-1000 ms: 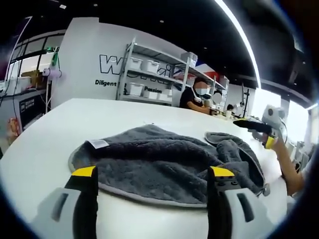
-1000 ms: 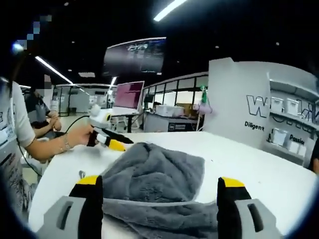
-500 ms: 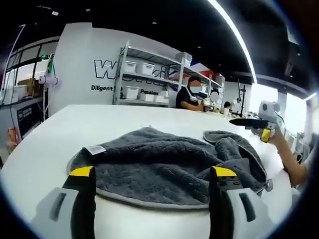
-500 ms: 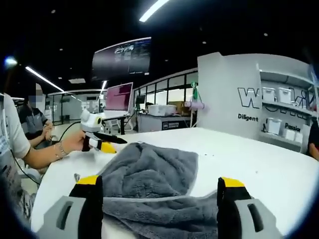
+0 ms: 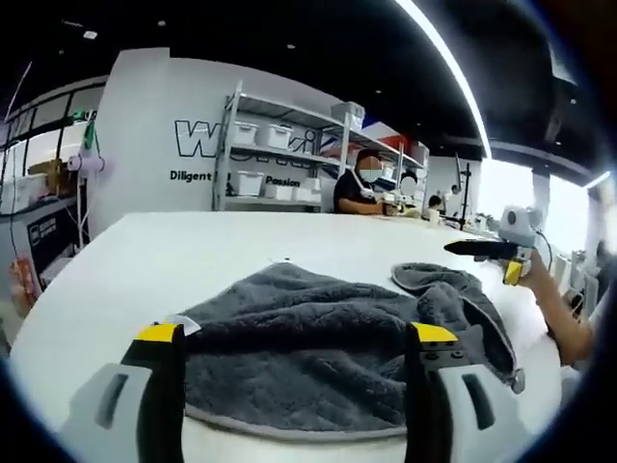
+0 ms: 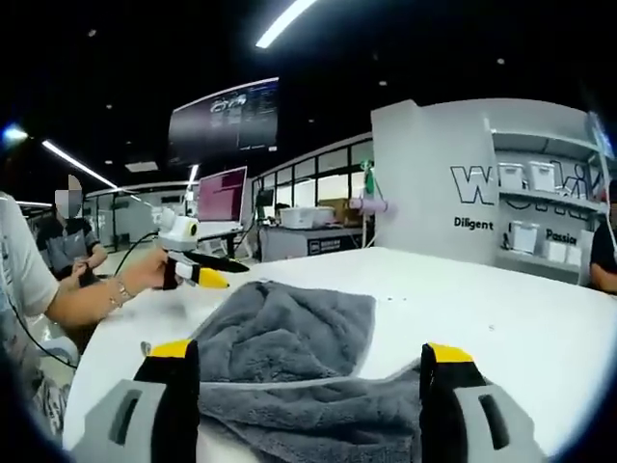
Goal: Fold the towel on the table until its edges align and the towel forms a compact rectangular stack.
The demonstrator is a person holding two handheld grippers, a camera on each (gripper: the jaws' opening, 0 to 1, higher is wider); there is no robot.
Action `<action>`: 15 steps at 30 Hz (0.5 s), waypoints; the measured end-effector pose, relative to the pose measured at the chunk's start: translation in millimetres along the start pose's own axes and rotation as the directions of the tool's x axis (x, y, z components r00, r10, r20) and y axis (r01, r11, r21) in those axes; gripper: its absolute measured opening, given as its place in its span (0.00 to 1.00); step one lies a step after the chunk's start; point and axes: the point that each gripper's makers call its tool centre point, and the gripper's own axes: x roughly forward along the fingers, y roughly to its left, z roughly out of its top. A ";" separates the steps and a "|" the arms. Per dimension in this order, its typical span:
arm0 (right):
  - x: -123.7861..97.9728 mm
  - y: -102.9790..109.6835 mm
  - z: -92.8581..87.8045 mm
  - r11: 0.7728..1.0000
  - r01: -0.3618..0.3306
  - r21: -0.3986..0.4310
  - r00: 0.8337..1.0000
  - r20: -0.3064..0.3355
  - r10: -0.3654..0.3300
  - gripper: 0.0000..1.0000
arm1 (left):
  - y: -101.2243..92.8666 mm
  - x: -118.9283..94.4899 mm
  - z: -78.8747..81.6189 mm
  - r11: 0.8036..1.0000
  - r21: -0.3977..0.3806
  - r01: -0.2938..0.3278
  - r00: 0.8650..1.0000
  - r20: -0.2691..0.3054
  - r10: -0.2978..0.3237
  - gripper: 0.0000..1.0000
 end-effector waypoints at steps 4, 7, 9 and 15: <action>-2.3 -0.9 0.7 1.000 0.005 0.000 1.000 0.004 -0.005 0.99 | -6.1 15.5 10.7 1.000 0.016 0.026 1.000 -0.014 -0.025 0.99; -3.7 -1.1 1.7 1.000 0.003 0.008 1.000 0.011 -0.003 0.99 | -6.4 26.6 16.0 0.999 0.023 0.032 0.999 -0.029 -0.032 0.99; -4.6 -1.4 3.0 1.000 0.002 0.012 1.000 0.018 -0.002 0.99 | -3.9 37.4 22.5 0.999 0.018 0.031 0.999 -0.031 -0.030 0.99; -7.3 -2.6 5.9 1.000 0.005 0.017 1.000 0.030 -0.006 0.99 | -8.2 61.1 30.8 0.998 0.035 0.043 0.997 -0.061 -0.041 0.99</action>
